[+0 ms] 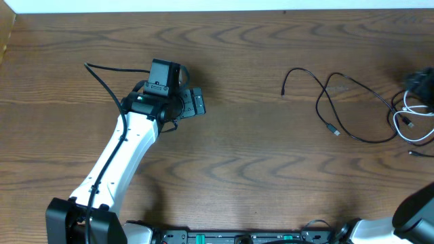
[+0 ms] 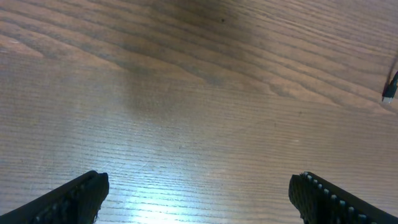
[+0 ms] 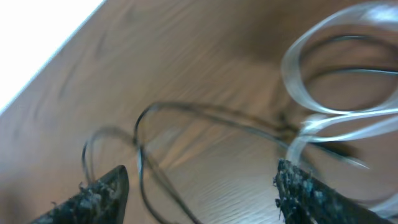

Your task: Untangle cables

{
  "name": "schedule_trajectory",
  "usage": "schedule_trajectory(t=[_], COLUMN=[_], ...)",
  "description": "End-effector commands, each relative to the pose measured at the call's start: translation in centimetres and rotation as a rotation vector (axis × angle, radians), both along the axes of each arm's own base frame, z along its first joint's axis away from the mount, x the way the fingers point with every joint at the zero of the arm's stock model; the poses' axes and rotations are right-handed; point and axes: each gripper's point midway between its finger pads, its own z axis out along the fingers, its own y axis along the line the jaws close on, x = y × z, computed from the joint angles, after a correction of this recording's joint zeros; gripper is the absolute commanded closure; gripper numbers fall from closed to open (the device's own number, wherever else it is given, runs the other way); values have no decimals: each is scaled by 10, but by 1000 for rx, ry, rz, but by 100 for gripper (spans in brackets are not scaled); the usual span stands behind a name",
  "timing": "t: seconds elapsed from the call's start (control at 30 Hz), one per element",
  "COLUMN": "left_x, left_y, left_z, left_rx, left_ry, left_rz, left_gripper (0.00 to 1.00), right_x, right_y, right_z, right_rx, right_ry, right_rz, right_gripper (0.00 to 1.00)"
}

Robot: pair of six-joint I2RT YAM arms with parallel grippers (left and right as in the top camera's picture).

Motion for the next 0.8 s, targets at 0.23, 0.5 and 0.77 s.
schedule_trajectory(t=[0.23, 0.5, 0.77], left_x=[-1, 0, 0], left_y=[3, 3, 3], left_z=[0, 0, 0], left_rx=[5, 5, 5], left_ry=[4, 3, 3], left_rz=[10, 10, 11], left_gripper=[2, 2, 2], right_x=[23, 12, 2], right_y=[122, 152, 175], right_z=[-103, -172, -192], right_rx=[-154, -314, -348], right_ry=[247, 499, 584], right_rz=[561, 625, 605], right_gripper=[32, 33, 45])
